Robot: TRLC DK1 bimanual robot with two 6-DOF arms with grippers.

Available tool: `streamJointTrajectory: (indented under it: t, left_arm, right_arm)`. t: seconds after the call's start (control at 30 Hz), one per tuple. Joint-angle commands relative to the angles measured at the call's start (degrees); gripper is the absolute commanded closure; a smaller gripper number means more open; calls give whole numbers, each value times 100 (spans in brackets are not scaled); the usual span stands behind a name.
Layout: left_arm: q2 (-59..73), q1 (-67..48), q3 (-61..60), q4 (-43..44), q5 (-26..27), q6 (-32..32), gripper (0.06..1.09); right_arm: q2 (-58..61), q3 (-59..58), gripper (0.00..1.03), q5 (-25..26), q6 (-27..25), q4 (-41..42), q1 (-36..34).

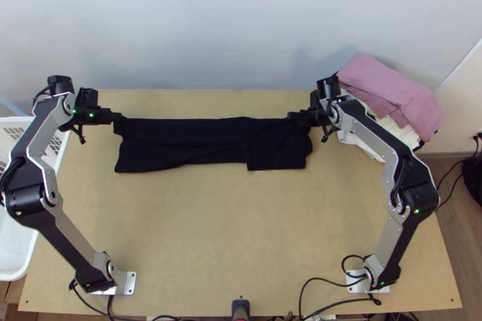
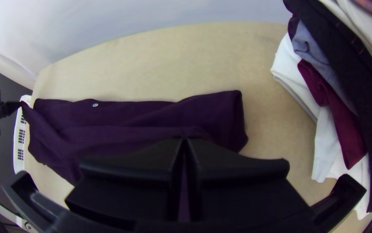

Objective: Fold the t-shirt

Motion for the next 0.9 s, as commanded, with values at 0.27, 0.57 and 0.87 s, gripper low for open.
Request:
streamJointTrajectory:
  t: [0.27, 0.57, 0.87]
  left_arm:
    - [388, -40, -218, 432, -27, -501, 105]
    - [265, 65, -560, 599, -36, -632, 31]
    - [-60, 733, -736, 529, 201, -641, 12]
  right_arm:
    - [634, 196, 100, 559, 75, 499, 16]
    - [511, 37, 3, 832, 207, 631, 42]
    - [-1264, -639, 3, 981, 216, 860, 525]
